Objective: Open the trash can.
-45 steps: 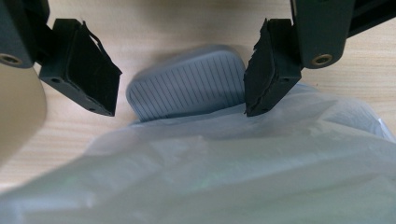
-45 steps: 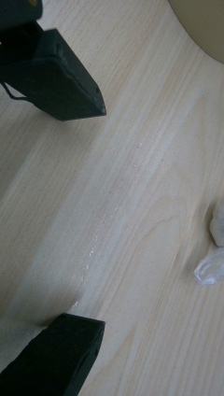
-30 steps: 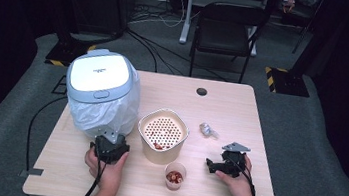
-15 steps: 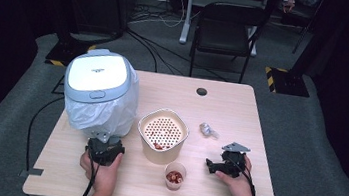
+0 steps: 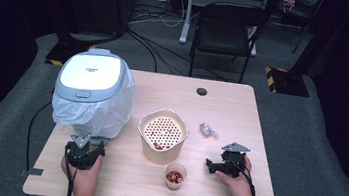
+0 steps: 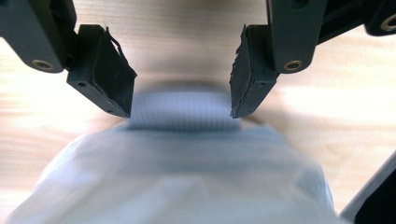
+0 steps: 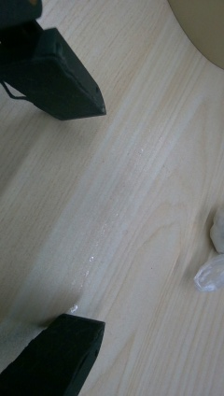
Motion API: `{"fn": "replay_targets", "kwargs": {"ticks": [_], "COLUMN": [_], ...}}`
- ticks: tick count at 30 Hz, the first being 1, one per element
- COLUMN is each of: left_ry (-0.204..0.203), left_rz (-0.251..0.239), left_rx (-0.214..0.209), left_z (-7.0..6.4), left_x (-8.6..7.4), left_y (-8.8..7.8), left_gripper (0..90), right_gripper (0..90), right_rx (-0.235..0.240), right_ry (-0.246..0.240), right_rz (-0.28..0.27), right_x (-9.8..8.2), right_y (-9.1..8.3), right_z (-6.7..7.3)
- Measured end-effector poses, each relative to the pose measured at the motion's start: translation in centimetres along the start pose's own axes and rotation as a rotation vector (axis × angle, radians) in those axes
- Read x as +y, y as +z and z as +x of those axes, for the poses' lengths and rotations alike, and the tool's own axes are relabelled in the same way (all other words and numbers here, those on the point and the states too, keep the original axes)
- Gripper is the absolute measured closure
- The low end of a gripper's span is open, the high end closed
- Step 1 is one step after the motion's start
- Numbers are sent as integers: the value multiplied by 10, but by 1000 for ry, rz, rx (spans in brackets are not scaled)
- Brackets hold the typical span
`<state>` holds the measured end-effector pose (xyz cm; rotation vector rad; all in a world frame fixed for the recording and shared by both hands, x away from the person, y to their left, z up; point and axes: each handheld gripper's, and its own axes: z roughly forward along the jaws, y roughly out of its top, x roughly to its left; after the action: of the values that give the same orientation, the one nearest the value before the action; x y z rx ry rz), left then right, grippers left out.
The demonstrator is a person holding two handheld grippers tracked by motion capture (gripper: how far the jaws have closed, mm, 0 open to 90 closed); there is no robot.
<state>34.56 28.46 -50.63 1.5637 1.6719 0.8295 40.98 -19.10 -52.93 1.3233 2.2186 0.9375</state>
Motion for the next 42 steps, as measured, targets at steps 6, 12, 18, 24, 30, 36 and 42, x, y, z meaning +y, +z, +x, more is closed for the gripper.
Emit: {"fn": "replay_targets", "kwargs": {"ticks": [6, 12, 18, 24, 30, 36, 42], "left_ry": [35, 67, 99, 108, 110, 134, 160], "left_rz": [-10, -22, -14, -31, -36, 10, 16], "left_rx": [-47, -88, -111, -145, -165, -159, -149], "left_z": [10, 17, 18, 18, 16, 16, 14], "left_x": [4, 6, 2, -1, -6, -5, -5], "left_y": [8, 17, 17, 20, 23, 27, 28], "left_gripper": [573, 706, 733, 881, 900, 900, 900], "right_gripper": [0, 0, 0, 0, 0, 0, 0], "right_rx": [0, 3, 4, 4, 2, 0, 0], "right_ry": [1, 2, -1, 3, 0, -7, -1], "right_rz": [2, 2, 4, 6, 5, 4, 4], "right_x": [0, 0, 0, 0, 0, 0, 0], "right_y": [0, 0, 0, 0, 0, 0, 0], "right_z": [0, 0, 0, 0, 0, 0, 0]}}
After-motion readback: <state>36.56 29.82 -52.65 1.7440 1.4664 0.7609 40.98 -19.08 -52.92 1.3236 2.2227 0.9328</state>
